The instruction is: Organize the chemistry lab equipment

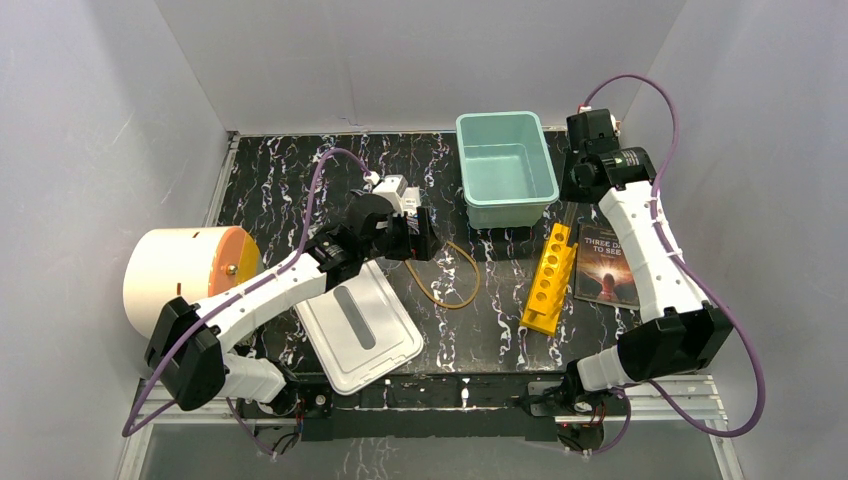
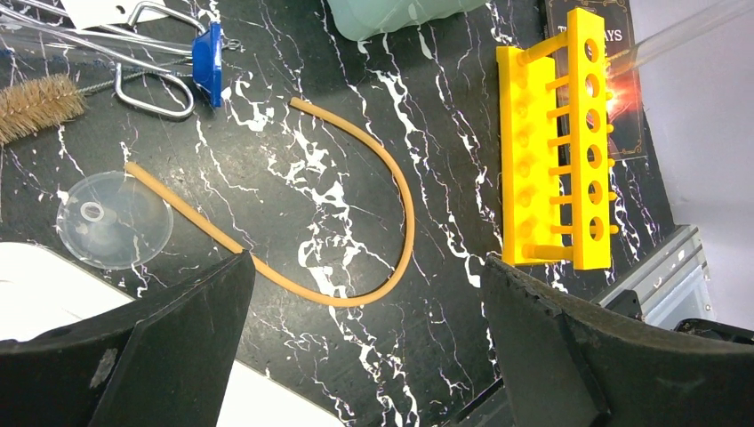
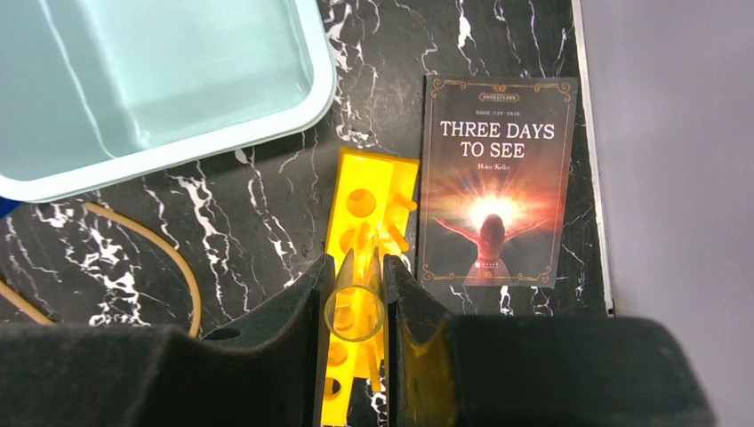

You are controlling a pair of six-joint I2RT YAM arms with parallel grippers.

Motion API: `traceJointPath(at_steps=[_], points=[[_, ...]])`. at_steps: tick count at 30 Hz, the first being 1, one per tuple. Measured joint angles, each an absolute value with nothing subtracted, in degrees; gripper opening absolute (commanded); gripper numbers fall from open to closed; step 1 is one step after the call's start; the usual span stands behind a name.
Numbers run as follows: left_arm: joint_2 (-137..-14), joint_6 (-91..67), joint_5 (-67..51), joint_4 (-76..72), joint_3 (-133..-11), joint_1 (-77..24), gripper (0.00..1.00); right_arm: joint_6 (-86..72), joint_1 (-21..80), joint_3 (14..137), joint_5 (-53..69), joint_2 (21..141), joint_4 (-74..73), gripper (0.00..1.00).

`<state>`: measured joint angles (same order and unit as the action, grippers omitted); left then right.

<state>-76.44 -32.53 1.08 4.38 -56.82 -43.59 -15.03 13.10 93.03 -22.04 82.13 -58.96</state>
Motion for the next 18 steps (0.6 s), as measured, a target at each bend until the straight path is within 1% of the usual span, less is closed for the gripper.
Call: traceJointPath(at_steps=[7, 18], points=[[-76.49, -33.45, 1.04, 4.29, -56.25, -43.59, 0.98, -15.11, 10.92, 87.13, -21.91, 79.59, -53.47, 0.23], [-76.55, -33.69, 1.08, 4.34, -55.86, -43.59, 0.98, -15.2, 9.02, 84.27, -19.79, 78.67, -48.42, 0.23]])
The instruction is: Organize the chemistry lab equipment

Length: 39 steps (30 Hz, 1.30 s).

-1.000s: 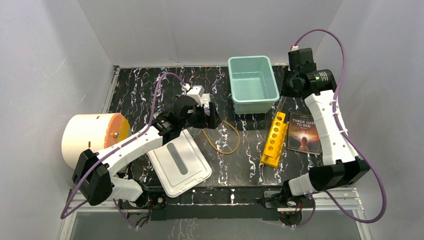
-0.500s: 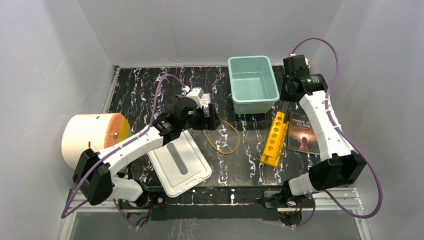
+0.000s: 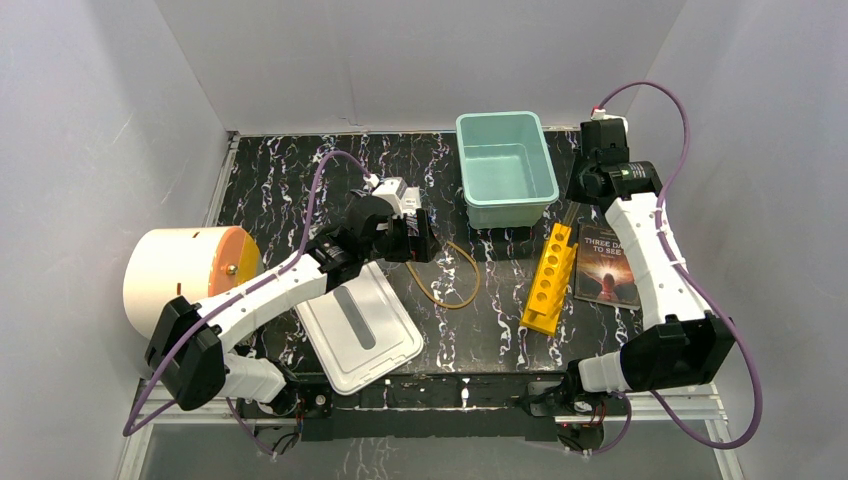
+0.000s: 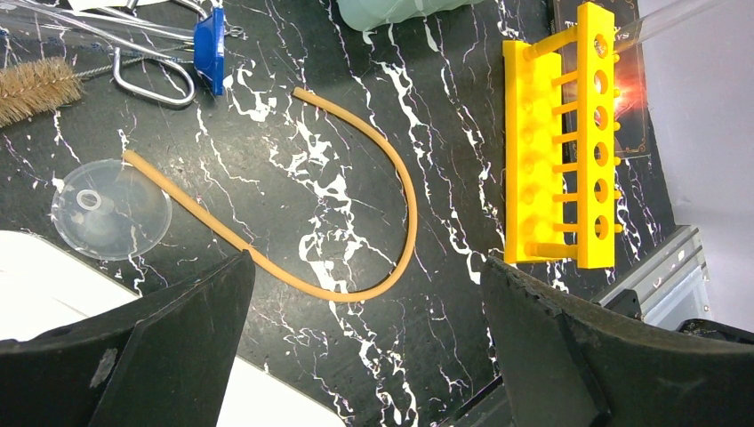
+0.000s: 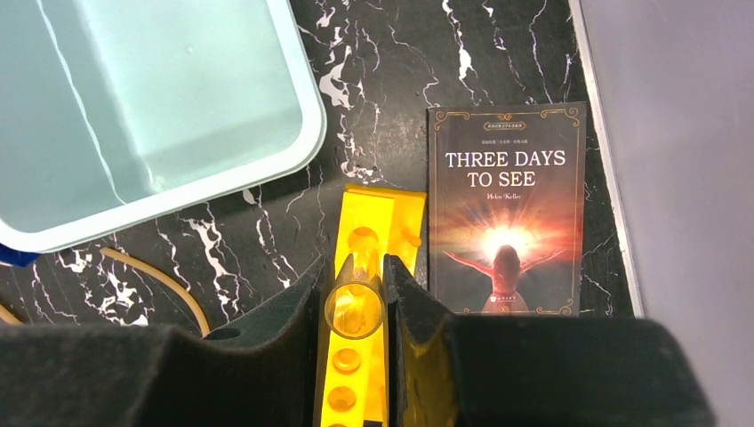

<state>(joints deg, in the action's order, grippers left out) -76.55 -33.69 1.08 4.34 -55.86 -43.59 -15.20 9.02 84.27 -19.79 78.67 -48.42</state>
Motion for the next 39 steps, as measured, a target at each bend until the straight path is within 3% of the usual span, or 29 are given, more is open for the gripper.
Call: traceJointPath(at_steps=[39], points=[[-76.51, -35.2, 1.1, 3.51, -53.82, -43.44, 0.98, -14.76, 8.95, 66.35, -17.98, 74.59, -35.66, 0.29]])
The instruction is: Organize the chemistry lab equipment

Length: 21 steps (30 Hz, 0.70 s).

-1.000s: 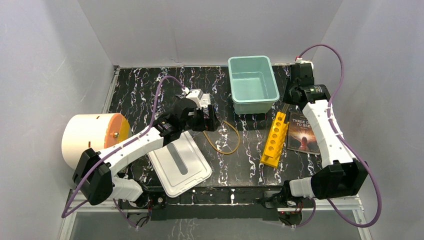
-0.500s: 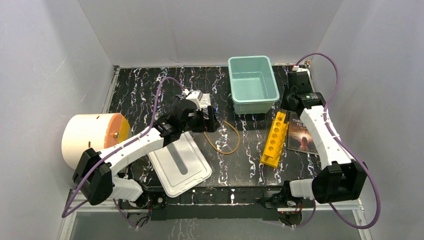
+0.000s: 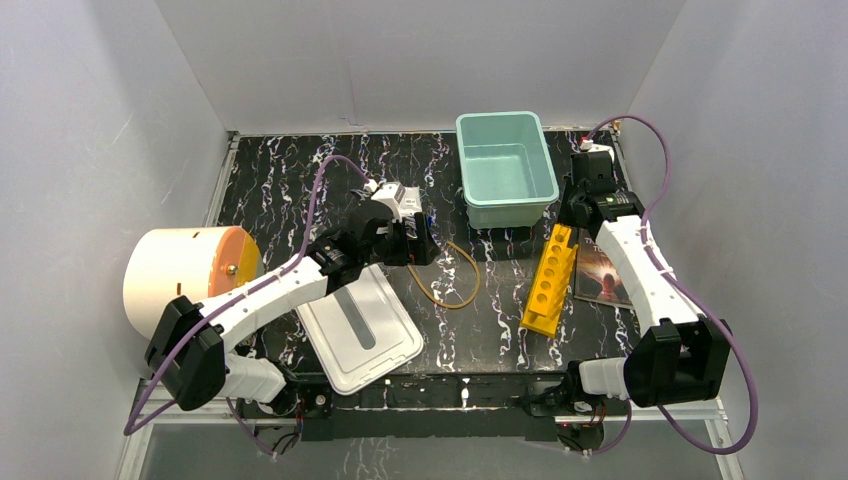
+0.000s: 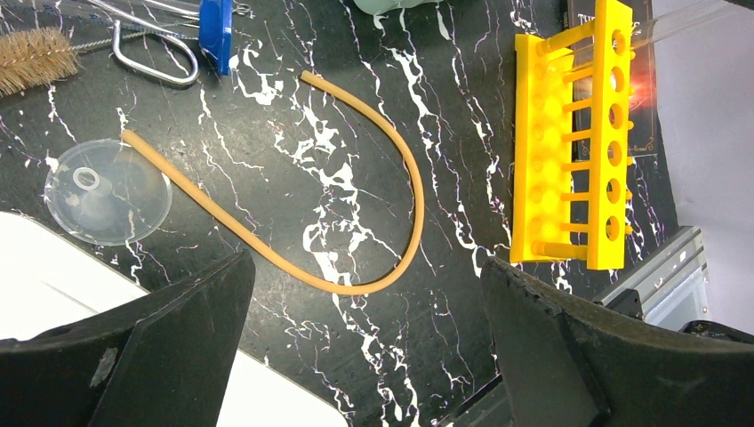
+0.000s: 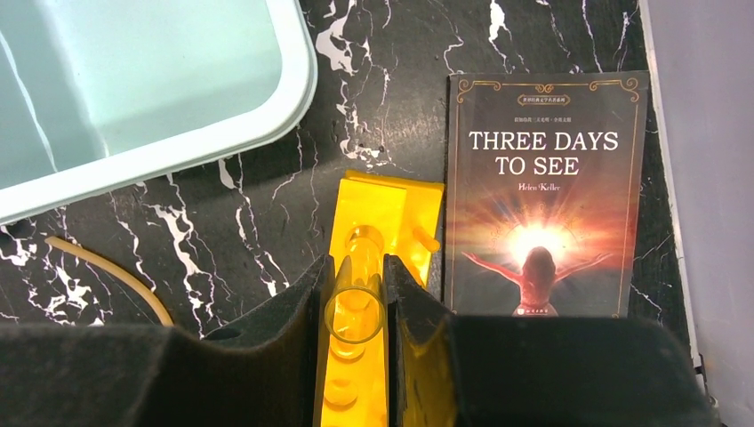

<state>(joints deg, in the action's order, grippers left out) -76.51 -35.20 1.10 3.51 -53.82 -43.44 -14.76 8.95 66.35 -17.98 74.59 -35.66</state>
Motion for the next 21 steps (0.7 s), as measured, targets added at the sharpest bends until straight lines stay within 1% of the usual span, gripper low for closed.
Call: traceJointPath(at_steps=[15, 17, 21], points=[[-75.46, -35.64, 1.26, 3.84, -53.82, -43.27, 0.98, -16.38, 8.95, 64.84, -18.48, 75.72, -34.26, 0.33], [-74.96, -35.81, 1.37, 3.9, -53.82, -43.27, 0.98, -16.38, 8.95, 64.84, -18.55, 75.72, -34.22, 0.37], [-74.17, -36.1, 1.5, 3.84, -53.82, -43.27, 0.98, -16.25, 8.95, 63.94, -18.46, 75.53, -33.98, 0.49]])
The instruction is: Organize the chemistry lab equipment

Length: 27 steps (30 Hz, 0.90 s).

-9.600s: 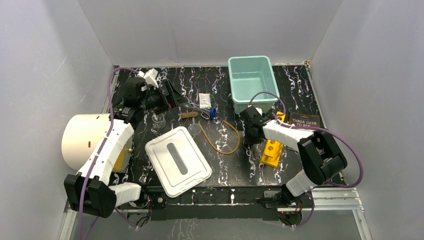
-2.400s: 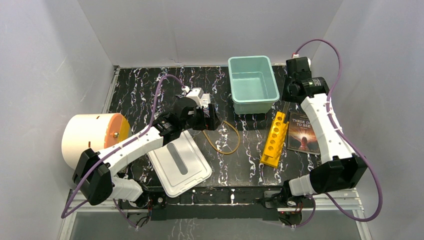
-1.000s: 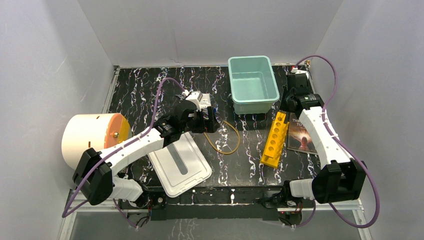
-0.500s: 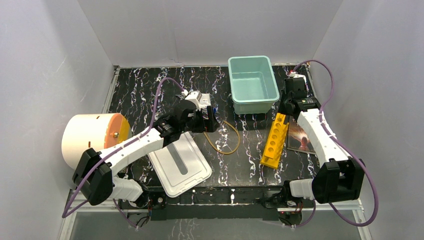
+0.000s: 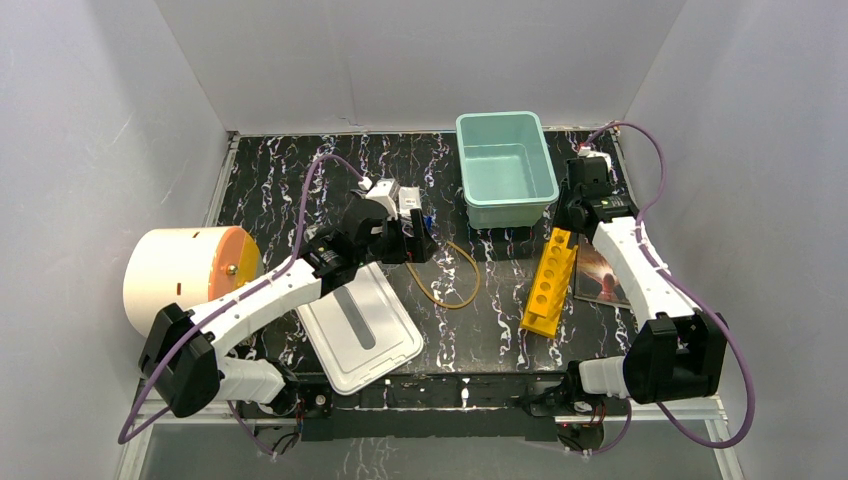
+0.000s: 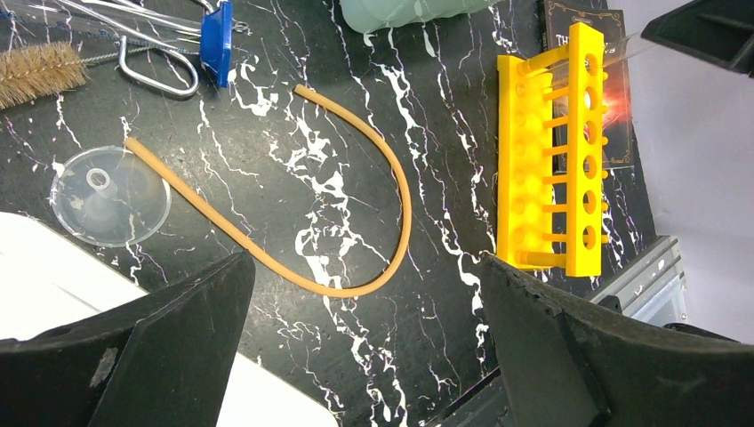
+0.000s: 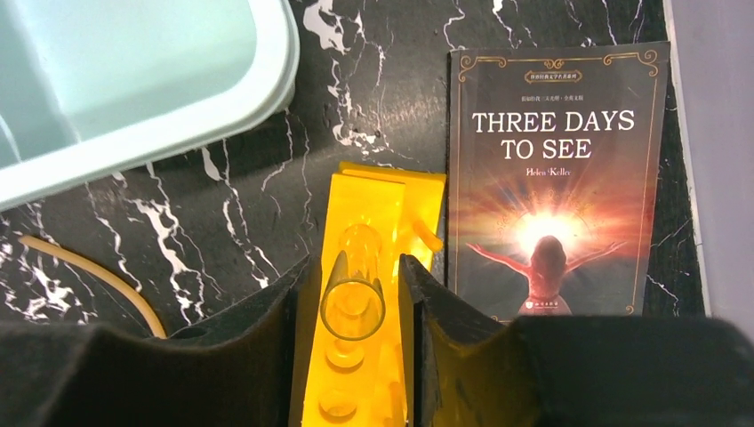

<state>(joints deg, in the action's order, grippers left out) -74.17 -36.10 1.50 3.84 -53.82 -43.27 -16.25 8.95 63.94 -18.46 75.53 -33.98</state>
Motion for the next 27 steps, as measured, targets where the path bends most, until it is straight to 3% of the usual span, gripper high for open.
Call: traceJointPath(at_steps=[7, 10, 14, 27], points=[[-74.15, -36.25, 1.85, 4.05, -53.82, -43.27, 0.98, -16.36, 8.95, 63.48, -17.45, 75.2, -35.42, 0.74], [-74.15, -36.47, 2.42, 5.21, -54.02, -43.27, 0.98, -16.49, 8.95, 66.72, -17.15, 75.2, -38.06, 0.79], [-74.32, -37.06, 3.14, 7.29, -55.2, -43.22, 0.98, -16.56, 8.95, 73.69, -15.86, 74.76, -40.25, 0.81], [-74.35, -40.32, 9.8, 16.56, -60.03, -40.23, 0.98, -13.19, 10.0, 87.61, -8.62, 72.84, -42.76, 0.7]])
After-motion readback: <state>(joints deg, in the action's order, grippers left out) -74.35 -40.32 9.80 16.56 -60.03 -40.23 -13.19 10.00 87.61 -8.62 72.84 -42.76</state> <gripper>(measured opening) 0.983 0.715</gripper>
